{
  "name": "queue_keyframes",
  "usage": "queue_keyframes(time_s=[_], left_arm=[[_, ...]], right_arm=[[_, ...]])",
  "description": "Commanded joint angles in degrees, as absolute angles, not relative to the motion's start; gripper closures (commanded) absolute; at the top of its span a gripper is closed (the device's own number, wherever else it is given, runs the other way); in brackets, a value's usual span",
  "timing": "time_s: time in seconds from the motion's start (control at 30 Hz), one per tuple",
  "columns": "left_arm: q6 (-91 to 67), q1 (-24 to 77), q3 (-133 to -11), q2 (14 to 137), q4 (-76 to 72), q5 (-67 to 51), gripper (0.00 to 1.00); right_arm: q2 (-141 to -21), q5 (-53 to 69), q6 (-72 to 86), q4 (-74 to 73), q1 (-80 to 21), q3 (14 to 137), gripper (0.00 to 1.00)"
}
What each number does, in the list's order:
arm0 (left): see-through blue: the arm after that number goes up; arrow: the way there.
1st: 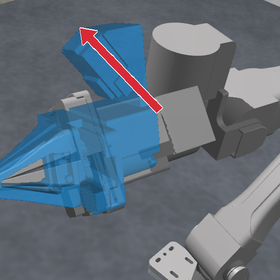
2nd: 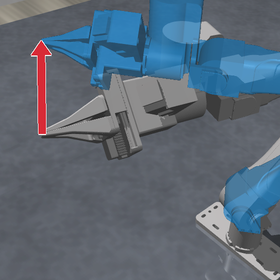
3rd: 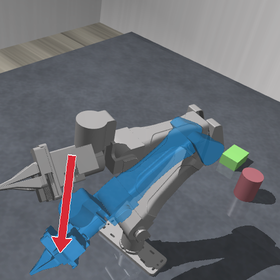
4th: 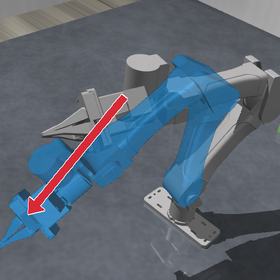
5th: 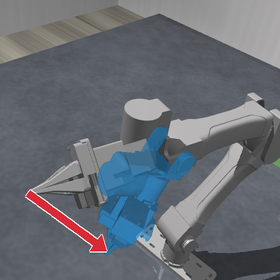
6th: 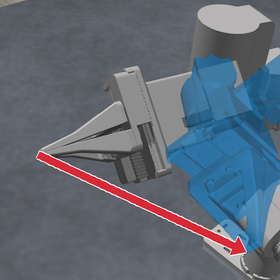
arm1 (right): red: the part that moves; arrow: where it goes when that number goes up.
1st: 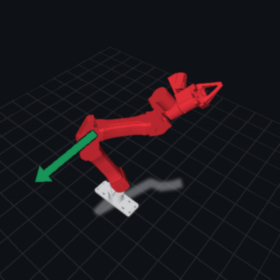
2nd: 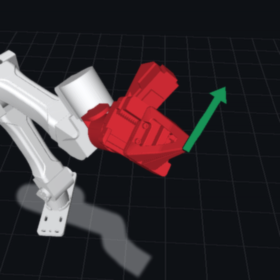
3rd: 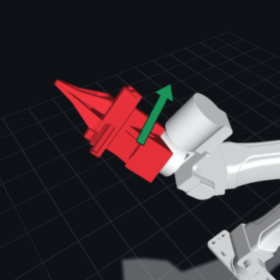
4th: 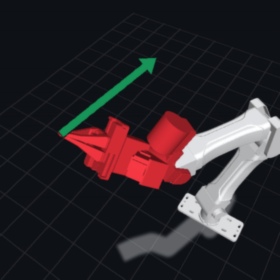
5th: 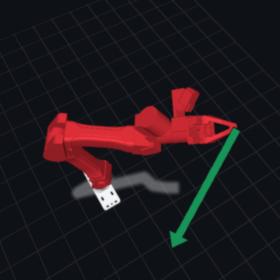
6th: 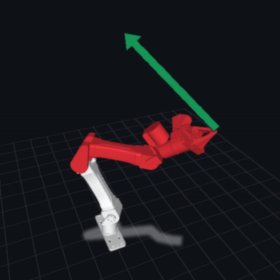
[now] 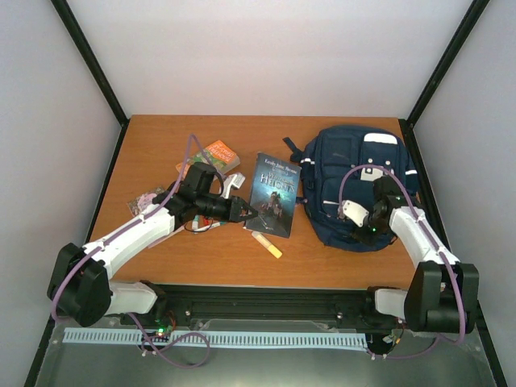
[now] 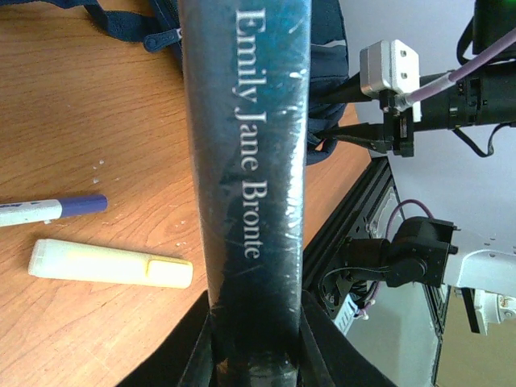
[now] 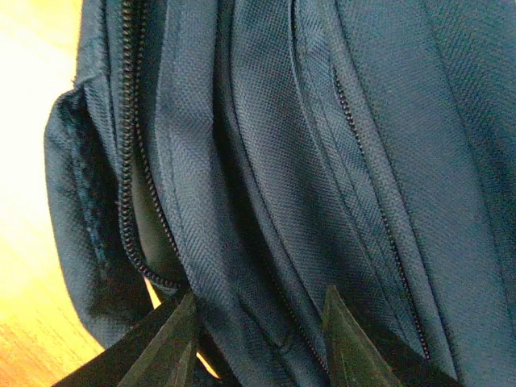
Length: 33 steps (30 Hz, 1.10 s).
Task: Pack the student bag
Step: Place the book in the student bag.
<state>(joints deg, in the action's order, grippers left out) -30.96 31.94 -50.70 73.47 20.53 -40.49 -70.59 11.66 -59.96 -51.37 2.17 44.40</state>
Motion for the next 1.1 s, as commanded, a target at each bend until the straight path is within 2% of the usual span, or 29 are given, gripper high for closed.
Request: queue_keyframes(time_s=[0.0,0.3,0.33,0.47,0.57,0.83,1.07], left_arm=[[-30.4,32.2,-52.2,72.8,12.5,-43.6,0.99],[-30.6,32.2,-52.4,73.4,12.1,-43.8,0.99],[-30.7,32.2,-52.4,73.4,12.1,-43.9,0.99],[-30.8,32.2,-52.3,73.3,12.2,-44.1,0.99],[-30.9,32.2,-52.4,73.0,12.3,-44.1,0.99],[-32.5,32.3,-52.5,72.9,11.5,-46.8,0.99],[-31.8,37.1,-54.5,73.0,11.6,-51.1,0.99]], right_arm=[[-72.4,9.4,-59.4,-48.7,1.5,43.6,0.57],[-76.1,7.5,-58.0,-45.8,0.9,42.0,0.52],[-76.3,7.2,-57.5,-45.1,0.8,41.9,0.57],[-75.7,7.3,-54.4,-43.5,0.7,44.2,0.88],[-73.0,9.4,-52.1,-45.1,0.6,48.1,0.97],[-67.3,11.1,-46.8,-48.3,-0.2,61.5,0.97],[-68.7,12.9,-41.5,-49.0,-0.5,73.2,0.97]])
